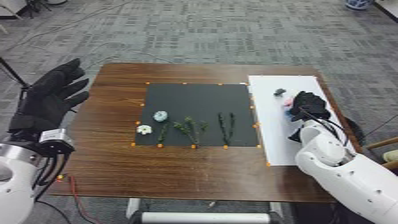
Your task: Arrange flowers
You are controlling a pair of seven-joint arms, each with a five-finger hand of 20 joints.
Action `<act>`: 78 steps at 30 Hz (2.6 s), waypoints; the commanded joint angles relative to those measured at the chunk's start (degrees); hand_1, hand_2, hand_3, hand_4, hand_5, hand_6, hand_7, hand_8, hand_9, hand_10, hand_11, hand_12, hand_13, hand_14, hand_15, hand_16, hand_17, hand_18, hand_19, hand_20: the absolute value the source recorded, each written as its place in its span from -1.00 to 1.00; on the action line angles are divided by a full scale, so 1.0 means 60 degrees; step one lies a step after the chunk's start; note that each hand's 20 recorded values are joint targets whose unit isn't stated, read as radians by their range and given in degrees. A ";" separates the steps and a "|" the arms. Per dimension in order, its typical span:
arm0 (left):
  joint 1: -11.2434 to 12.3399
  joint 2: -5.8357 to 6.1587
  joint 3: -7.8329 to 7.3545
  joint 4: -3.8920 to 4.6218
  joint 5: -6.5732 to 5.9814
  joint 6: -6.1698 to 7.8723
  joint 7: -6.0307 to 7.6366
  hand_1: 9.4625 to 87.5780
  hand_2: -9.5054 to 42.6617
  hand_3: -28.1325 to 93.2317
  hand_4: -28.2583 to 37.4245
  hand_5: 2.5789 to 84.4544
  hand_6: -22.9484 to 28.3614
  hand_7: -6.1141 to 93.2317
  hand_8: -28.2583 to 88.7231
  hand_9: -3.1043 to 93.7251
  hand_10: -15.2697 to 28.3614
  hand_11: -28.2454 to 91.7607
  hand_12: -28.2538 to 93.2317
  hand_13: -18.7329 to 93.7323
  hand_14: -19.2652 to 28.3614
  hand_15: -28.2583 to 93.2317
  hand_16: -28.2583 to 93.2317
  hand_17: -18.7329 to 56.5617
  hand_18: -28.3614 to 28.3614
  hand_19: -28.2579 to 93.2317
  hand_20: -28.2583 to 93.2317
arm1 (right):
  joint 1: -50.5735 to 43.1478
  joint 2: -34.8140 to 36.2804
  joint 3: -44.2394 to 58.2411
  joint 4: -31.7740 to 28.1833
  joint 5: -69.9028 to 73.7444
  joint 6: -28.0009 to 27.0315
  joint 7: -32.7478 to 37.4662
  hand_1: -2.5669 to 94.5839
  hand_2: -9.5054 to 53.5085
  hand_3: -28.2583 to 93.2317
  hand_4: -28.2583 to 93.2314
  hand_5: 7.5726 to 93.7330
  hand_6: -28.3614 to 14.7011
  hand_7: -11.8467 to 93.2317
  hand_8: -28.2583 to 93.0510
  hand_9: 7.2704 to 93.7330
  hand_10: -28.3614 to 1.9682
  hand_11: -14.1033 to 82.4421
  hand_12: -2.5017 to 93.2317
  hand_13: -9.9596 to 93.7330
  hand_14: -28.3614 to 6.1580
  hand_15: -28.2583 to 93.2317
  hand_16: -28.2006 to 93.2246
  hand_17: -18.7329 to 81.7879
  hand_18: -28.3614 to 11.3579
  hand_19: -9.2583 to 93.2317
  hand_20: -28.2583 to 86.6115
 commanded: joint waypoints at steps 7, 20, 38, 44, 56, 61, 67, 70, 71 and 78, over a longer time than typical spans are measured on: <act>-0.0195 0.0492 -0.0239 0.0060 -0.0049 -0.0088 -0.0309 -0.64 -0.70 0.58 -1.00 -0.55 -0.04 -0.46 -0.69 -0.60 0.11 -0.22 -0.24 -0.56 0.32 0.14 -0.63 -0.85 0.65 0.08 -0.35 | 0.2900 -0.1553 -0.2518 -0.1307 -0.0336 0.1283 -0.1321 0.14 -1.00 0.87 -0.99 0.64 0.39 -0.04 -0.56 0.79 0.51 -0.25 0.11 0.60 0.41 0.59 0.20 0.18 -0.61 0.96 0.43; -0.0954 0.1015 0.0129 0.0242 0.0006 -0.0375 -0.0441 -0.64 -0.69 0.57 -1.00 -0.56 -0.05 -0.47 -0.69 -0.61 0.11 -0.23 -0.24 -0.57 0.32 0.14 -0.62 -0.85 0.65 0.08 -0.36 | 0.4866 -0.3073 -0.5478 -0.0618 -0.0346 0.0545 -0.1486 0.07 -1.00 0.86 -0.84 0.66 0.39 -0.05 -0.54 0.82 0.49 -0.26 0.13 0.60 0.38 0.60 0.20 0.18 -0.62 0.97 0.44; 0.1865 -0.0135 -0.1537 0.0058 -0.0333 0.0589 0.0156 -0.64 -0.72 0.58 -1.00 -0.57 -0.05 -0.47 -0.69 -0.62 0.09 -0.23 -0.23 -0.58 0.30 0.13 -0.62 -0.85 0.64 0.08 -0.35 | 0.5356 -0.3205 -0.6684 -0.0380 -0.0654 0.0055 -0.1086 0.06 -1.00 0.86 -0.84 0.64 0.38 -0.02 -0.56 0.79 0.48 -0.23 0.15 0.56 0.33 0.63 0.20 0.15 -0.62 0.97 0.45; 0.1821 -0.0162 -0.1530 0.0005 -0.0246 0.0373 0.0116 -0.64 -0.73 0.58 -1.00 -0.58 -0.05 -0.46 -0.69 -0.63 0.09 -0.23 -0.22 -0.58 0.29 0.13 -0.62 -0.85 0.64 0.07 -0.35 | 0.5630 -0.3352 -0.7154 -0.0103 -0.0687 -0.0138 -0.1064 0.07 -1.00 0.85 -0.84 0.64 0.38 -0.01 -0.57 0.79 0.47 -0.23 0.14 0.56 0.32 0.64 0.20 0.15 -0.62 0.97 0.45; 0.1666 -0.0177 -0.1385 -0.0006 -0.0209 0.0232 0.0037 -0.65 -0.72 0.58 -1.00 -0.58 -0.05 -0.47 -0.69 -0.63 0.09 -0.22 -0.22 -0.58 0.29 0.13 -0.62 -0.85 0.64 0.07 -0.35 | 0.5582 -0.3476 -0.7491 -0.0131 -0.0870 -0.0050 -0.1169 0.08 -1.00 0.85 -0.86 0.60 0.40 0.02 -0.58 0.76 0.49 -0.23 0.14 0.54 0.31 0.64 0.20 0.14 -0.61 0.97 0.45; 0.1497 -0.0074 -0.1368 -0.0005 -0.0142 0.0074 -0.0150 -0.65 -0.71 0.58 -1.00 -0.58 -0.05 -0.47 -0.69 -0.63 0.09 -0.22 -0.23 -0.58 0.29 0.13 -0.62 -0.85 0.64 0.07 -0.35 | 0.5248 -0.3642 -0.7204 0.0174 -0.0987 -0.0282 -0.1190 0.08 -1.00 0.84 -0.88 0.58 0.42 0.03 -0.58 0.75 0.52 -0.23 0.13 0.54 0.30 0.65 0.20 0.14 -0.60 0.96 0.45; 0.1515 -0.0024 -0.1392 -0.0015 -0.0167 0.0103 -0.0103 -0.65 -0.72 0.57 -1.00 -0.58 -0.05 -0.47 -0.69 -0.63 0.09 -0.22 -0.23 -0.58 0.29 0.13 -0.62 -0.85 0.64 0.07 -0.35 | 0.5018 -0.3651 -0.6814 0.0258 -0.1018 -0.0652 -0.1279 0.05 -1.00 0.83 -0.94 0.52 0.42 0.00 -0.56 0.72 0.52 -0.25 0.12 0.52 0.31 0.66 0.18 0.13 -0.59 0.96 0.46; 0.1573 -0.0067 -0.1424 -0.0043 -0.0172 0.0076 -0.0095 -0.66 -0.72 0.58 -1.00 -0.58 -0.05 -0.47 -0.69 -0.63 0.10 -0.23 -0.23 -0.58 0.29 0.13 -0.62 -0.85 0.64 0.07 -0.35 | 0.4960 -0.3659 -0.6707 0.0256 -0.1021 -0.0777 -0.1364 0.02 -1.00 0.82 -0.98 0.50 0.42 -0.02 -0.56 0.70 0.52 -0.25 0.11 0.51 0.29 0.68 0.13 0.12 -0.59 0.95 0.47; 0.1552 -0.0057 -0.1413 -0.0034 -0.0169 0.0080 -0.0102 -0.66 -0.72 0.58 -1.00 -0.58 -0.06 -0.47 -0.69 -0.63 0.09 -0.23 -0.23 -0.58 0.29 0.13 -0.62 -0.85 0.64 0.07 -0.35 | 0.4982 -0.3662 -0.6733 0.0254 -0.1021 -0.0804 -0.1342 0.01 -1.00 0.81 -1.00 0.48 0.42 -0.02 -0.56 0.69 0.51 -0.25 0.10 0.50 0.28 0.70 0.10 0.12 -0.59 0.94 0.47; 0.1495 -0.0043 -0.1444 -0.0031 -0.0175 0.0018 -0.0124 -0.66 -0.72 0.57 -1.00 -0.58 -0.06 -0.47 -0.68 -0.63 0.09 -0.23 -0.22 -0.58 0.30 0.13 -0.62 -0.85 0.64 0.07 -0.35 | 0.4995 -0.3651 -0.6830 0.0177 -0.1017 -0.0888 -0.1317 -0.04 -1.00 0.73 -1.00 0.42 0.40 -0.08 -0.57 0.66 0.50 -0.26 0.09 0.49 0.27 0.71 0.08 0.11 -0.59 0.94 0.48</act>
